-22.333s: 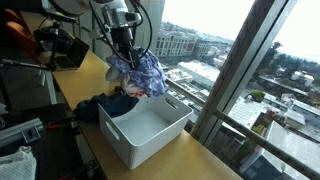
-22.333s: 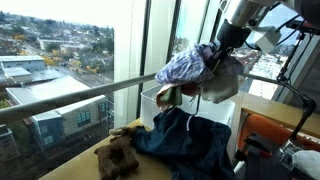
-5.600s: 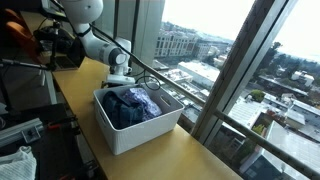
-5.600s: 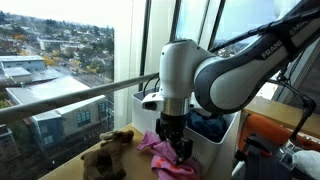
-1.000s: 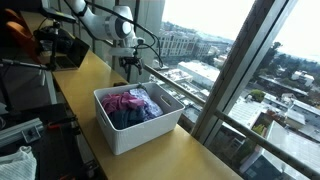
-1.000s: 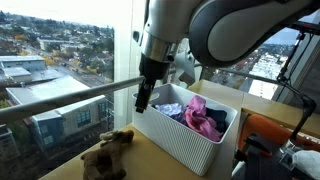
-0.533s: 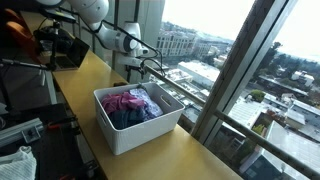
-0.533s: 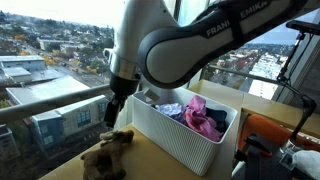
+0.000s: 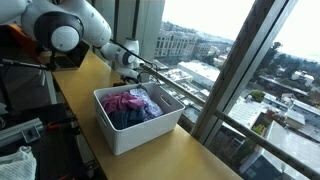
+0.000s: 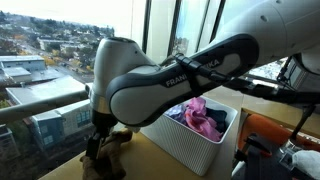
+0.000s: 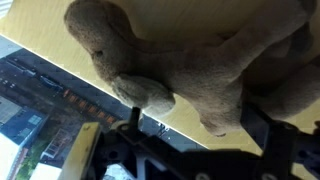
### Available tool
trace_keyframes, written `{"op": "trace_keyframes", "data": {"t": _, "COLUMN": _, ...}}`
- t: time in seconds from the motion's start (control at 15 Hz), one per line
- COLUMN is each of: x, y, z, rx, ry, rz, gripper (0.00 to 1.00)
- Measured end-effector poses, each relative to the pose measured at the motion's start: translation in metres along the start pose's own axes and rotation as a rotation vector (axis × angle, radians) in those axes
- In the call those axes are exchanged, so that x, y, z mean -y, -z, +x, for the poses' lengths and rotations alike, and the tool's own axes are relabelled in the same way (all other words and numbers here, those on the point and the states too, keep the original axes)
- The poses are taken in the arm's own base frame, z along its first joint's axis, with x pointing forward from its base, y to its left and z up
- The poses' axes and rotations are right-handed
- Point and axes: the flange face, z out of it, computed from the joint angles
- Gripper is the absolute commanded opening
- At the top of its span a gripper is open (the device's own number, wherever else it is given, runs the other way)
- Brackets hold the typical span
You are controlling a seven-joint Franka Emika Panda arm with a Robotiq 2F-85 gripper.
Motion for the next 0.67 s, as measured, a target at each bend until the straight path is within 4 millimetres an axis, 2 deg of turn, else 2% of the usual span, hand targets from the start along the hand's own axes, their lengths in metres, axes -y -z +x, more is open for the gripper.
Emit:
{"op": "trace_keyframes", "data": {"t": 0.27, "x": 0.004, "y": -0.018, "z": 0.005, "rx": 0.025, "ry": 0.009, "rz": 0.018, "gripper": 1.0}}
{"op": "trace_keyframes", "data": {"t": 0.33, "x": 0.003, "y": -0.02, "z": 0.006, "rx": 0.031, "ry": 0.009, "rz": 0.022, "gripper": 0.96}}
{"op": "trace_keyframes", "data": {"t": 0.4, "x": 0.003, "y": -0.023, "z": 0.006, "rx": 0.032, "ry": 0.007, "rz": 0.029, "gripper": 0.74}}
{"op": "trace_keyframes", "data": {"t": 0.53, "x": 0.001, "y": -0.027, "z": 0.006, "rx": 0.032, "ry": 0.005, "rz": 0.045, "gripper": 0.69}}
{"op": "trace_keyframes", "data": {"t": 0.67, "x": 0.0, "y": -0.028, "z": 0.006, "rx": 0.034, "ry": 0.003, "rz": 0.058, "gripper": 0.53}}
